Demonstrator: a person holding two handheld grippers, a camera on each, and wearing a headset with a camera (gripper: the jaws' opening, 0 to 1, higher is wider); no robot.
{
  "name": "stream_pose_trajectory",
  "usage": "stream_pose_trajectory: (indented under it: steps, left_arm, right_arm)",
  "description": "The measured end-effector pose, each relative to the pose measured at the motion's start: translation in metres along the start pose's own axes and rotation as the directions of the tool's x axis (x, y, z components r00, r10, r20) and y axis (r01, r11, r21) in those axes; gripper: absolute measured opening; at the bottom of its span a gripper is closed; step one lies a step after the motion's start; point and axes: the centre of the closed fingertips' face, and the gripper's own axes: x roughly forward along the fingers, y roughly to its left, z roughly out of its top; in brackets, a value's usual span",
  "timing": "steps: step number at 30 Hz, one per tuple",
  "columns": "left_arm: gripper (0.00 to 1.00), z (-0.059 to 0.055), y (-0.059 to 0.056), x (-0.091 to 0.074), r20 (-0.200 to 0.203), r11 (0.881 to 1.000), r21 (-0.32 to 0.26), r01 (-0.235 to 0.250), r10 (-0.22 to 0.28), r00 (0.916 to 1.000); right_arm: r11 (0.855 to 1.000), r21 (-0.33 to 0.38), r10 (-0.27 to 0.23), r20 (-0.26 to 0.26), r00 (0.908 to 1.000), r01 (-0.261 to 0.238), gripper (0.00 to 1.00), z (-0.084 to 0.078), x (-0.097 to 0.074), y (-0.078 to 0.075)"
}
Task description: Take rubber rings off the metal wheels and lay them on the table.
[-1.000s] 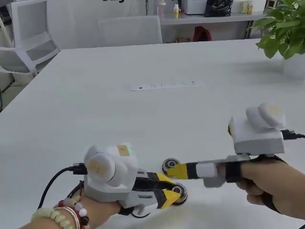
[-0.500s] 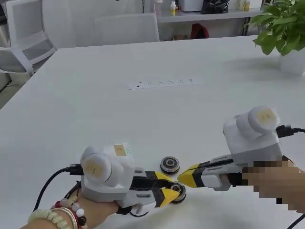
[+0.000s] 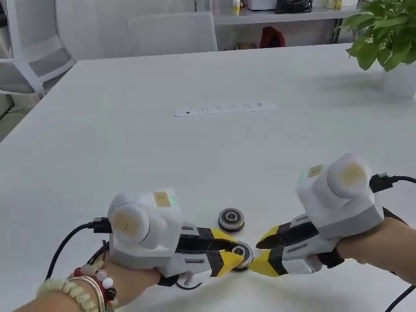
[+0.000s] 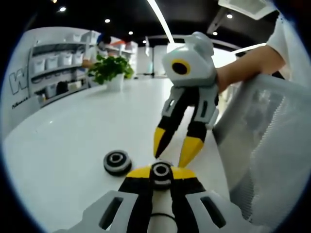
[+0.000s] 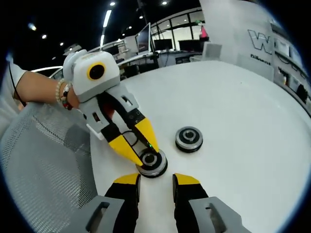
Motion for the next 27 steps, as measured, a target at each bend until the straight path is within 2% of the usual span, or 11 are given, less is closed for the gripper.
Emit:
stream_pose_trajectory:
  steps: [6,10,12,27]
  left_arm:
    - [0.14,0.0000,0.0001,0.0003,0.001,1.000,-0.001,0.001,-0.001,1.0000]
    - [0.14,-0.0001,0.0004,0.0004,0.002,1.000,-0.004,0.001,-0.001,1.0000]
    - [0.14,0.0001,0.0006,0.0005,0.004,1.000,-0.005,-0.001,0.001,1.0000]
    - [0.14,0.0006,0.0012,0.0004,0.012,1.000,-0.018,0.001,-0.001,0.9999]
  right_arm:
    - [0.999,-0.030,-0.011,-0.009,0.9999,0.011,0.22,-0.0005,0.0057,-0.0001]
    - [0.999,-0.034,0.002,-0.005,1.0000,-0.002,0.20,-0.0009,0.0061,0.0013]
    - [0.999,-0.031,0.028,-0.001,0.9996,-0.028,0.16,-0.0008,0.0068,0.0061]
    - [0.999,-0.051,0.019,-0.018,0.9997,-0.020,0.13,-0.0019,0.0050,0.0039]
